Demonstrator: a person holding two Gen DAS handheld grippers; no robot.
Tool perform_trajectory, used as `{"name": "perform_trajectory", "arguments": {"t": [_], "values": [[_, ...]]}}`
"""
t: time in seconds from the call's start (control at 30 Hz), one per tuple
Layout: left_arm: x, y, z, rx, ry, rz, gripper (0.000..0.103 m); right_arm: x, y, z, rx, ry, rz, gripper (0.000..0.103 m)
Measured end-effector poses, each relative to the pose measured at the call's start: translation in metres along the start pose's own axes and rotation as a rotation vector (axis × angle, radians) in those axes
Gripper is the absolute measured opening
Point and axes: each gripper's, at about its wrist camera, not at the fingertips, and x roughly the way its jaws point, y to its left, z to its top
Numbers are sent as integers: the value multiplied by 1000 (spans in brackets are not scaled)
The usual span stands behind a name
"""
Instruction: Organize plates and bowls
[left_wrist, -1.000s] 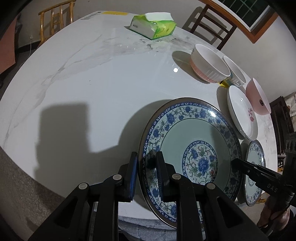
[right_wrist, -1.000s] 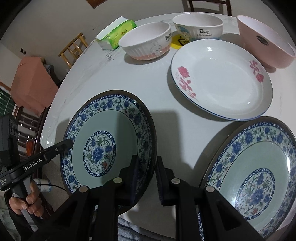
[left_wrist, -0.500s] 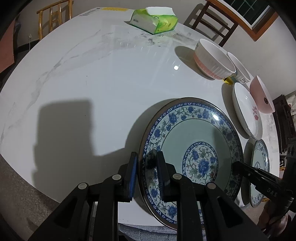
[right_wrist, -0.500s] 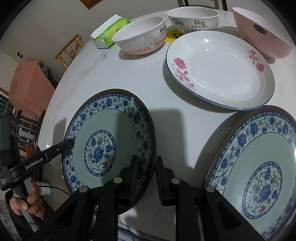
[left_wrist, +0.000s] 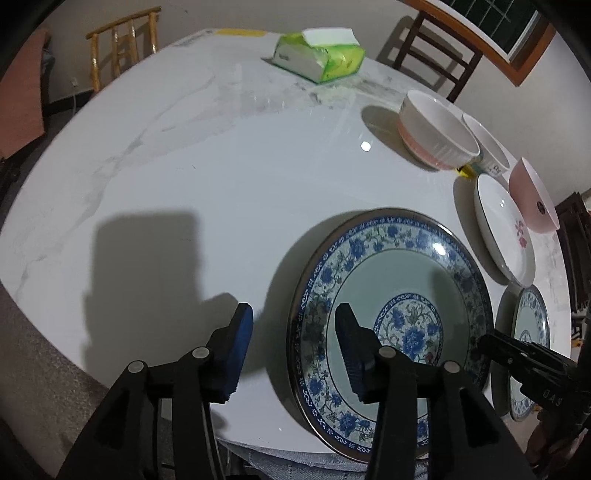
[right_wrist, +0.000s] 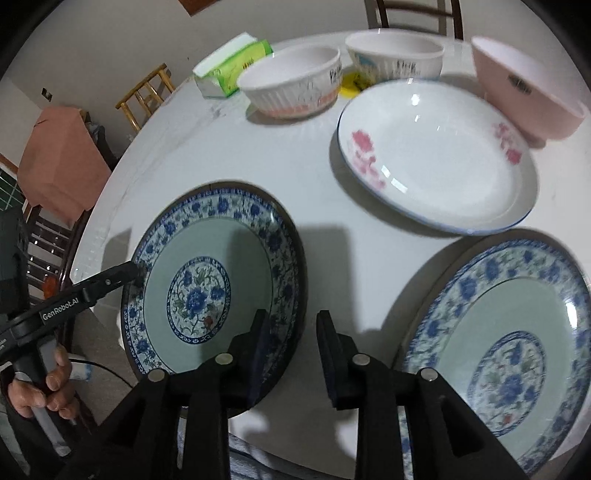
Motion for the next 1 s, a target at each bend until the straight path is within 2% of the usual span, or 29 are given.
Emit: {"name": "perform_trajectory", "arguments": {"t": [0.2,0.27,0.53,0.7,0.77,1.0], "values": [[-28,-20,-7,27,-98,31,51,-30,7,-5,-81,-124,-98,27],[-36,-32,-11,44,-122,38,53,-39,5,-7,-96,-147,-101,27],[-52,-88,-28,122,-155,-21,59,-78,-5,-21,-137,-246,-169,27],[-58,-125,-43,177,-194,-15,62,-96,-16,-31,-133,-276,-202,27],[-57,-138,-48,201,-195,-17,66,-102,-24,-35,-129,-284,-216,27],[-51,-172,-65,238,-188,-44,67,-122,-44,-48,-122,-328,-281,27]]}}
